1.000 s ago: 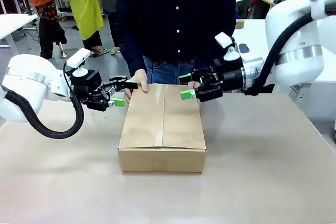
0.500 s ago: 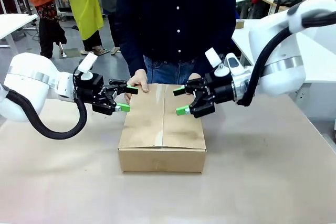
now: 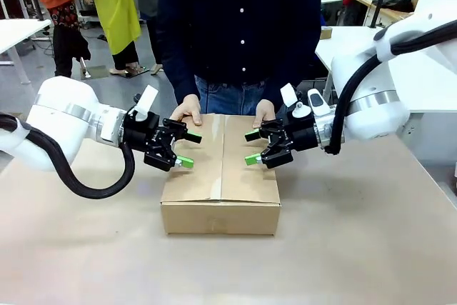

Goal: Pack the gift set into the box.
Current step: Press and hold the closed box until the human finishes sealing it.

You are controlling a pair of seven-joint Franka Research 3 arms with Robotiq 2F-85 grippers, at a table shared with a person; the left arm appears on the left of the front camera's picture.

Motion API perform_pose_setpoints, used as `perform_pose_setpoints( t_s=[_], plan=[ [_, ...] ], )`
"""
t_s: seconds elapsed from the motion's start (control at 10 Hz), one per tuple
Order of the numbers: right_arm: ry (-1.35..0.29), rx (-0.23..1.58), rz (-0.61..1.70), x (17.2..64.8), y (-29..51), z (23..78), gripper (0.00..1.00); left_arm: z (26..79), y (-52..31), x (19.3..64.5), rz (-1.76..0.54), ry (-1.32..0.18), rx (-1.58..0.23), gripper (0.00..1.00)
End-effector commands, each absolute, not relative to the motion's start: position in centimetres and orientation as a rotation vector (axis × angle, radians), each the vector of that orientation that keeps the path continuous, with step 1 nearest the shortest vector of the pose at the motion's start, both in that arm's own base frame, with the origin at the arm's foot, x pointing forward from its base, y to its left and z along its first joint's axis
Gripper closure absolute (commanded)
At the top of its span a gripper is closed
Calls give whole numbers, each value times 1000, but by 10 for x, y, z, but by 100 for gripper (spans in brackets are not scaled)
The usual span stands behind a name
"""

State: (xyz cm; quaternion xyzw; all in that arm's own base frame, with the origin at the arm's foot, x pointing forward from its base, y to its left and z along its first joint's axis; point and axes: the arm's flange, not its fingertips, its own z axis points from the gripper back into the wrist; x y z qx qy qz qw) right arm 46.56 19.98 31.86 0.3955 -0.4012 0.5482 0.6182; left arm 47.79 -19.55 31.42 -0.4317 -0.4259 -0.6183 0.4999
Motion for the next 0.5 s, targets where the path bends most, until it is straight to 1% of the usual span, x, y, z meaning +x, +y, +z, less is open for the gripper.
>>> perform_pose_setpoints(
  t_s=[0.0,0.2,0.4],
  plan=[
    [-911,888,1188,472,198,310,0,307,-194,480,-1490,-995,-1007,0],
    [-823,888,1237,473,205,302,0,300,-191,482,-1476,-977,-986,0],
    [-811,910,1257,472,204,301,0,299,-187,487,-1435,-972,-944,0]
  ],
)
